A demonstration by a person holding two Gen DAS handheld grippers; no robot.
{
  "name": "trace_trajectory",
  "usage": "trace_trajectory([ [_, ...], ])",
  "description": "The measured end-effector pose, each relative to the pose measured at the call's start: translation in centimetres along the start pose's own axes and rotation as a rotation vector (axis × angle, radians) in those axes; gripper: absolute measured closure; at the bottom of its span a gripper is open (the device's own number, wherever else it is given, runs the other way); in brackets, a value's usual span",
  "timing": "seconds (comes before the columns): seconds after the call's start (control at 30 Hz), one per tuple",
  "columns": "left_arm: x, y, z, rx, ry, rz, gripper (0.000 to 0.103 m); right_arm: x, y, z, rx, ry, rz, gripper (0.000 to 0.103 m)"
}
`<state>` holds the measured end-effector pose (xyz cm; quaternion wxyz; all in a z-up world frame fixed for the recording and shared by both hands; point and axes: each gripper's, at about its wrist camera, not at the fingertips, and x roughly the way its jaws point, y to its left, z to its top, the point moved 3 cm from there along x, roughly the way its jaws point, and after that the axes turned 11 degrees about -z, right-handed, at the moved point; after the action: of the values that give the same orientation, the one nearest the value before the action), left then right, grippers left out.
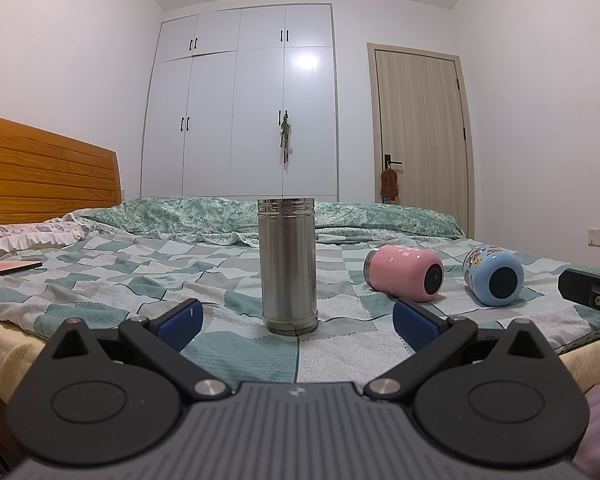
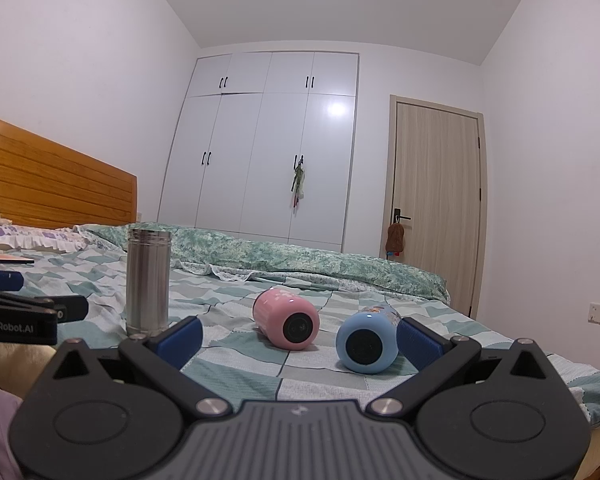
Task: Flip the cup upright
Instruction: 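Move the left gripper toward the pink cup lying on its side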
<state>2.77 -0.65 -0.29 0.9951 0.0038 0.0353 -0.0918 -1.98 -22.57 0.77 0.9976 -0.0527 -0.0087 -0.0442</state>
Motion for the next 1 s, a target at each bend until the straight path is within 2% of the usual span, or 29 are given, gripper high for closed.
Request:
trace_trajectory([
  [0.6,0.0,-0.1,0.1,0.0,0.0,-0.001,0.0,-0.2,0.3,0.1,-0.014,0.004,0.003,0.0],
  [0.8,0.6,0.4,0.5,-0.022,0.033,-0.026,0.0,0.5,0.9,0.5,-0.046,0.025,0.074,0.0],
  [1.0,2.1,0.7,1.2,-0.011,0.054,-0.036,0.0,2.0,1.6,1.3,-0.052,0.024,0.09,0.0],
])
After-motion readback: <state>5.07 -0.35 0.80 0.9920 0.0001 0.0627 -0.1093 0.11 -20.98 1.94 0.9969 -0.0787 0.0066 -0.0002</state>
